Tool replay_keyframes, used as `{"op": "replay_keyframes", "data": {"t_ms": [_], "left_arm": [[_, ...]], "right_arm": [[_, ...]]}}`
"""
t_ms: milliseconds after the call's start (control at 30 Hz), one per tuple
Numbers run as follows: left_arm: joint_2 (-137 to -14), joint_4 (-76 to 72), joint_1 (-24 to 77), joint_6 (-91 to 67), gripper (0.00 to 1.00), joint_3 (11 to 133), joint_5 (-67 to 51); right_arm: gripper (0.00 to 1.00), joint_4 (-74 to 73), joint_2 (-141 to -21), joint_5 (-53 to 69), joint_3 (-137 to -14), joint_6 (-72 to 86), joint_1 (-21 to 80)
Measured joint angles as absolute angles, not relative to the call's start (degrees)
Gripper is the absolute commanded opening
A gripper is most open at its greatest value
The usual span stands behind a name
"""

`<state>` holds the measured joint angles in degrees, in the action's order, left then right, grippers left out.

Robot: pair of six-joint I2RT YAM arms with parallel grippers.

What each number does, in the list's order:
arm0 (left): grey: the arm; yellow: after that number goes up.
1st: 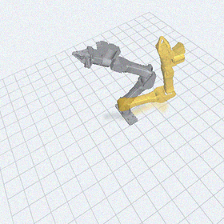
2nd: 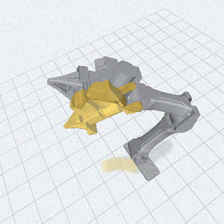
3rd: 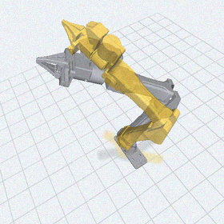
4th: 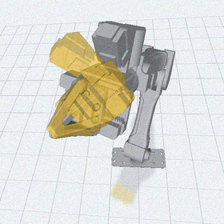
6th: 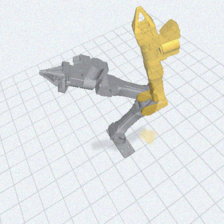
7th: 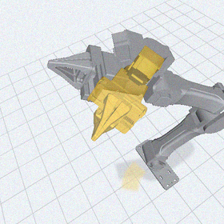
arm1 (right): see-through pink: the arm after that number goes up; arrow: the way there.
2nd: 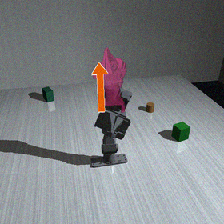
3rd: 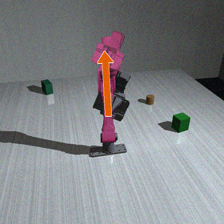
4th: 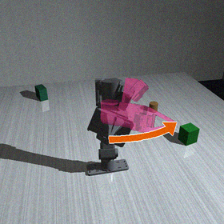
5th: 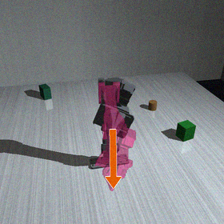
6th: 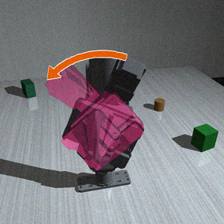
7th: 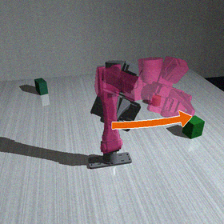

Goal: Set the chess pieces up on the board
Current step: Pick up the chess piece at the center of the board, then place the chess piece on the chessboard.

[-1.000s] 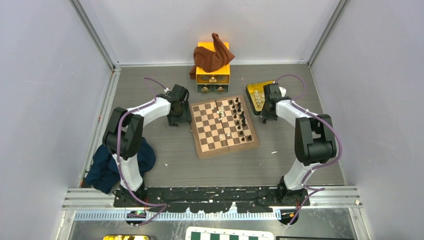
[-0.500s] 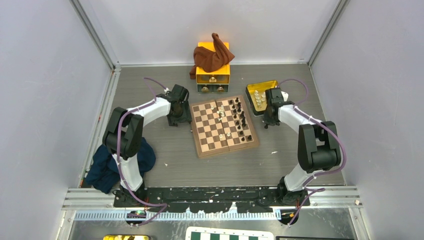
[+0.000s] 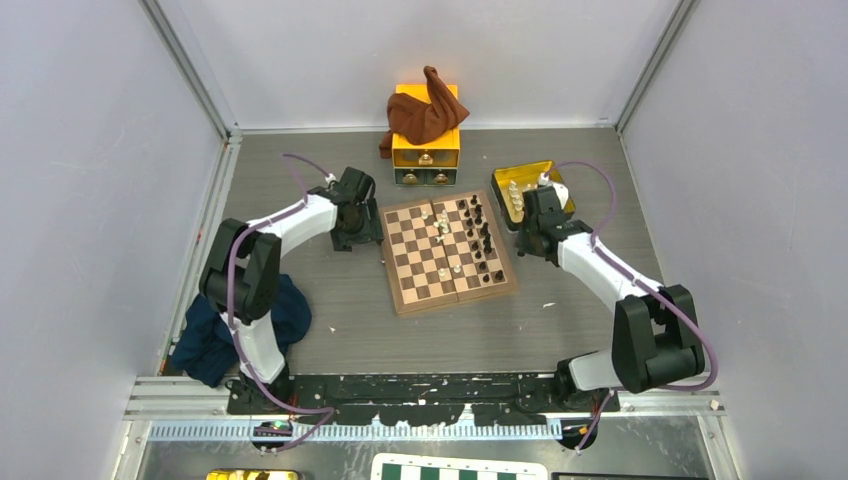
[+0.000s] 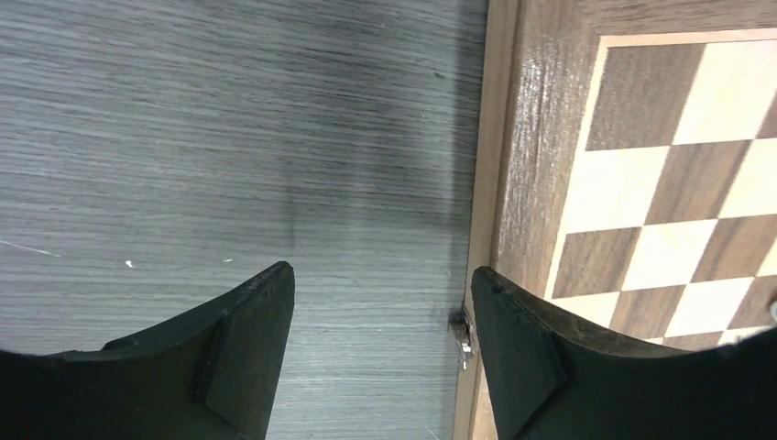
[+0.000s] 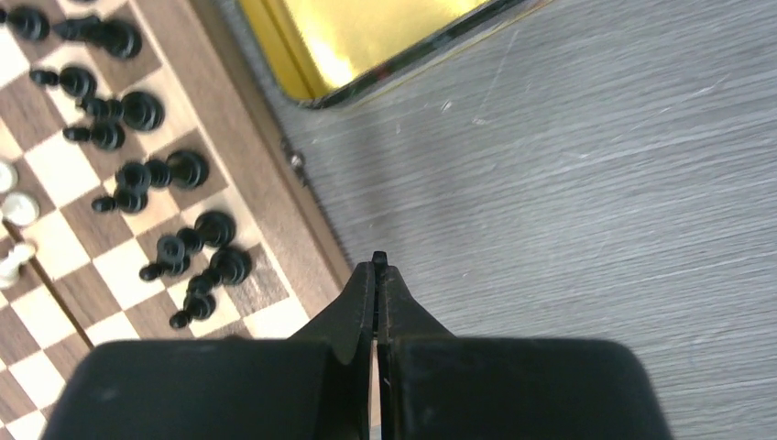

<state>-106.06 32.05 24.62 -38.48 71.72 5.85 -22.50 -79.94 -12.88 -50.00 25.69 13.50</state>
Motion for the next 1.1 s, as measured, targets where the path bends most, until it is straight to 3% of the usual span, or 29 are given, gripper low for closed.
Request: {"op": "replay_keyframes", "data": {"t_ms": [267, 533, 767, 1100], "left_arm": [[-102.00, 32.86, 24.64, -38.44, 0.78, 71.64, 4.12], [-92.25, 33.15, 24.73, -38.26, 0.78, 70.67, -1.17], [-82.28, 31.59, 28.12, -38.28, 0.72, 67.96, -6.44], [-79.35, 22.55, 34.57, -35.38, 0.71, 65.43, -14.35]], "right_arm": [[0.01, -19.79, -75.75, -12.88, -45.63, 26.35, 19.73], [0.01, -20.23, -73.41, -13.80, -51.35, 29.69, 26.17], [0.01, -19.22, -74.37, -14.68, -57.30, 34.92, 31.09], [0.01, -12.56, -81.06, -11.20, -61.84, 45.60, 32.25]]}}
